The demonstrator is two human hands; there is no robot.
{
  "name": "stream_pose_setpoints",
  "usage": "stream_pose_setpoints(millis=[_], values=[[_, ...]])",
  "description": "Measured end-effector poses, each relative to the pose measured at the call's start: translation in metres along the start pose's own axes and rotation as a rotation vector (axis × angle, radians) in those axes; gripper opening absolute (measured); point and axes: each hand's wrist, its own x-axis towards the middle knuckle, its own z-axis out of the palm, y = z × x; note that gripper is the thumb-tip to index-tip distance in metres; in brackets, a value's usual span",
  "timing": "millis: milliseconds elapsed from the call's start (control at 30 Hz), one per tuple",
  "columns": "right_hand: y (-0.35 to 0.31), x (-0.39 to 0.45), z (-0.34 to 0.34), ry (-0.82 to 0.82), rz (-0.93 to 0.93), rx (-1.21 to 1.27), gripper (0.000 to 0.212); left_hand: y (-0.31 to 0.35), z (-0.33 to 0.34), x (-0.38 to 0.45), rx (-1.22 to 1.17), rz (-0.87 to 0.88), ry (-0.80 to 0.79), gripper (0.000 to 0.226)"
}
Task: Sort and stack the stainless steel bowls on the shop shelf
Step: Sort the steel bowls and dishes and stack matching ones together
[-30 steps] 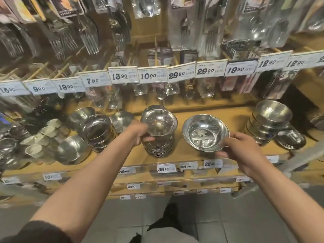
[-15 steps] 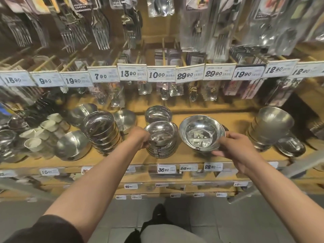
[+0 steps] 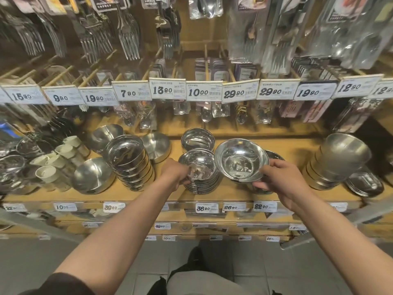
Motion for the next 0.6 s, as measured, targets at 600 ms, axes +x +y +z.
stream_pose_setpoints(millis=[600], values=[[-0.013,0.046,0.078,-0.093,-0.003,-0.277,0.020,-0.012,-0.031,0.002,-0.008,0.066,-0.024,0.022]])
